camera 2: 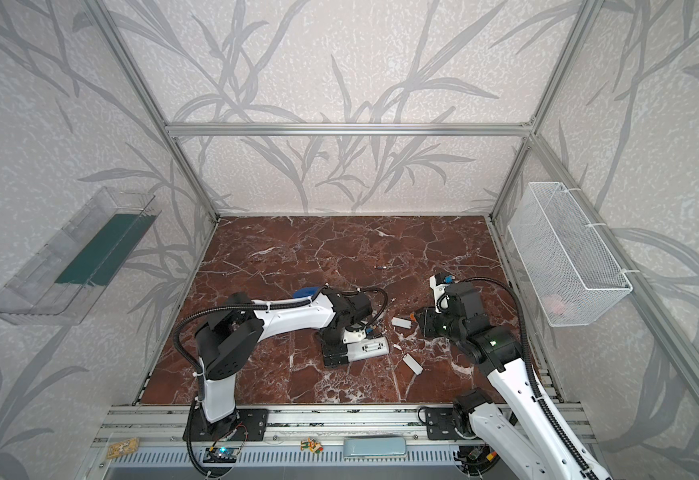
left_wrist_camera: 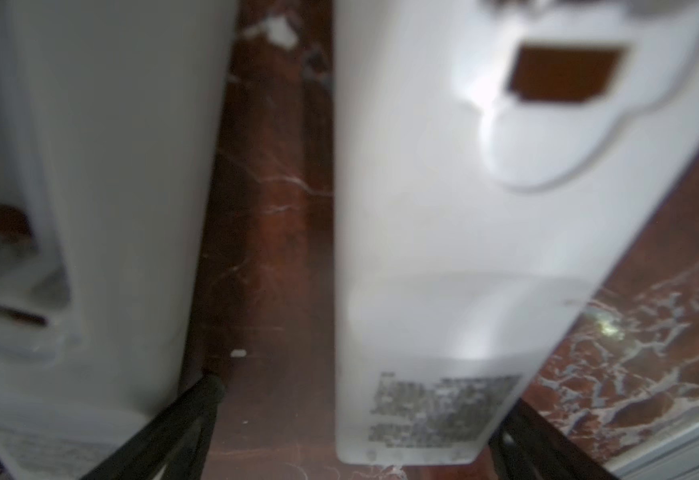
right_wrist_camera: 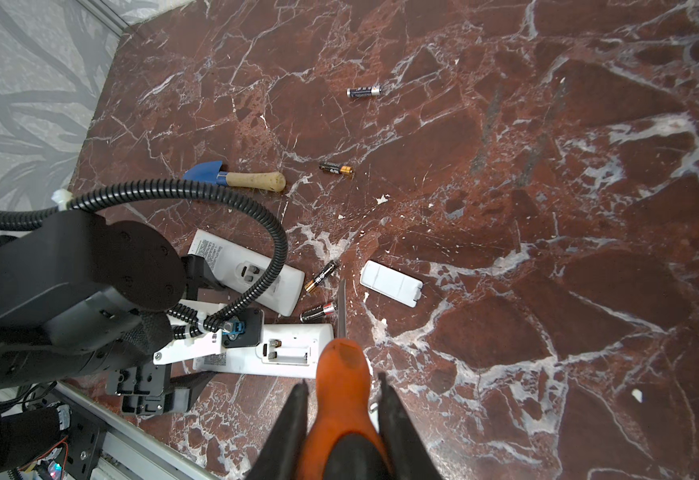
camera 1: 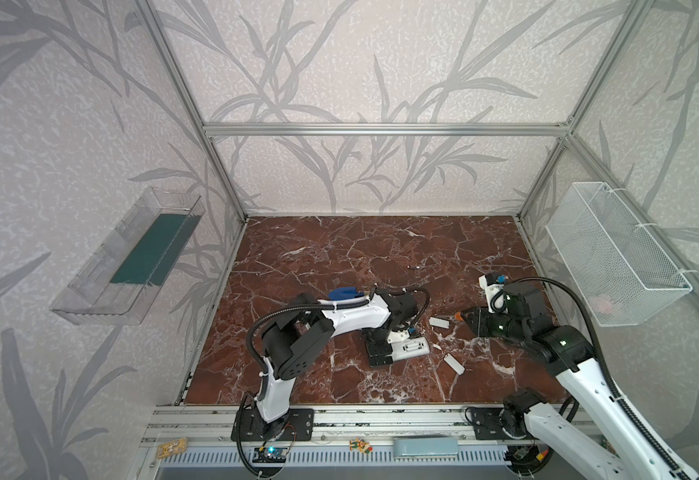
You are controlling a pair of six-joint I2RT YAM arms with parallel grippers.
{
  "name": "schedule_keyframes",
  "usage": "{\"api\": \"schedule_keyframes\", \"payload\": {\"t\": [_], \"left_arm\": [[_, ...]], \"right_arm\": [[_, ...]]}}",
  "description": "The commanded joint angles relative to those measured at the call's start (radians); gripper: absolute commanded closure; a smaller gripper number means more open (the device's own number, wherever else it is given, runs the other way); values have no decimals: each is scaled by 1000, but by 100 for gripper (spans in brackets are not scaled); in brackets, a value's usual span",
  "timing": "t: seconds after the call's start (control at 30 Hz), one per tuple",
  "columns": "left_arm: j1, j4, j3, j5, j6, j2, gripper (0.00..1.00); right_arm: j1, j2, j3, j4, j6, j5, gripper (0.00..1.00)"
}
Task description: Unload the batteries from the remote control
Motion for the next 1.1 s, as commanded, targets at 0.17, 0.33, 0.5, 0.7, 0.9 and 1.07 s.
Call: {"api": "schedule_keyframes", "payload": {"t": [0.17, 0.33, 0.5, 0.7, 0.9, 1.07], "left_arm": [[10, 29, -64, -23, 3, -44, 1], [15, 62, -61, 19, -45, -159, 1], [107, 209, -114, 129, -220, -386, 1], [328, 642, -364, 297, -662, -713, 1], [400, 841, -445, 393, -956, -826, 1], [404, 1041, -472, 487, -1179, -821, 2]], "right_arm": [[-7, 4, 37, 40, -13, -25, 100], [-16, -14, 36, 69, -11, -34, 100], [-21, -56, 19, 163, 9, -62, 100], [-25, -35, 2, 318, 14, -148, 100], [-26, 2, 7, 430, 28, -211, 100], [-26, 13, -32, 620, 111, -291, 100]]}}
